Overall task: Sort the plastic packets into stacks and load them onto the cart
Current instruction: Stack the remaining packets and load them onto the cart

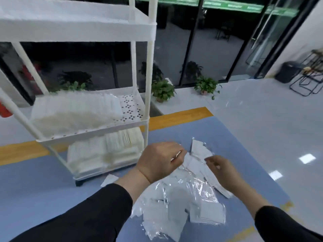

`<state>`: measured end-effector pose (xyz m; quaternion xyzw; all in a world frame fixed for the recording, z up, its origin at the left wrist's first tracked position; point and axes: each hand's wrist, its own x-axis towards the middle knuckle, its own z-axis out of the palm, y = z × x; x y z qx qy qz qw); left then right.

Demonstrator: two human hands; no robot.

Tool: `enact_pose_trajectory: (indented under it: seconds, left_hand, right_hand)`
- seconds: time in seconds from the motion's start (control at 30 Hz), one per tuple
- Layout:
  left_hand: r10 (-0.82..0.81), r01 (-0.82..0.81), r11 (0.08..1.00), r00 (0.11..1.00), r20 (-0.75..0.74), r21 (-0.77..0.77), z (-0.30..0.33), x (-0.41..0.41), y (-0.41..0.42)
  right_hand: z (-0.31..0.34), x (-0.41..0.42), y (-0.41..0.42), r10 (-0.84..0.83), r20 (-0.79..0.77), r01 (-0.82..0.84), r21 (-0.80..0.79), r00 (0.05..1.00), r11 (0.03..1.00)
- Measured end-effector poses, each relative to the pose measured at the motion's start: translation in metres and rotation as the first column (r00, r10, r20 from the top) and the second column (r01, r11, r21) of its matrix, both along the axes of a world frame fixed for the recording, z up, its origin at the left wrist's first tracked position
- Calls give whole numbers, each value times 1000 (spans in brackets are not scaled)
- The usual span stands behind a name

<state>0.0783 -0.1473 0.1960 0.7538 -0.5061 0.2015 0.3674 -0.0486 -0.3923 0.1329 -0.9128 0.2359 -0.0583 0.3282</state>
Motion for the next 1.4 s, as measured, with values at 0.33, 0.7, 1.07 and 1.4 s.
enact_pose_trajectory:
  seconds: [0.33, 0.7, 1.07, 1.4]
  left_hand:
    - [521, 113, 689, 610, -598, 716, -98, -42, -143]
    - [700, 116, 654, 283, -656, 748, -180, -94, -251]
    - [731, -232, 660, -23, -682, 714, -220, -109, -285]
    - [753, -259, 627, -40, -656, 735, -232, -91, -302]
  right_hand:
    - [-96, -90, -165, -162, -457, 264, 169, 874, 950]
    - [-154, -65, -230, -63, -538, 241, 267, 840, 933]
    - [-184, -30, -223, -159, -489, 286, 195, 858, 938]
    - [-187, -31, -217, -54, -514, 133, 119, 856, 984]
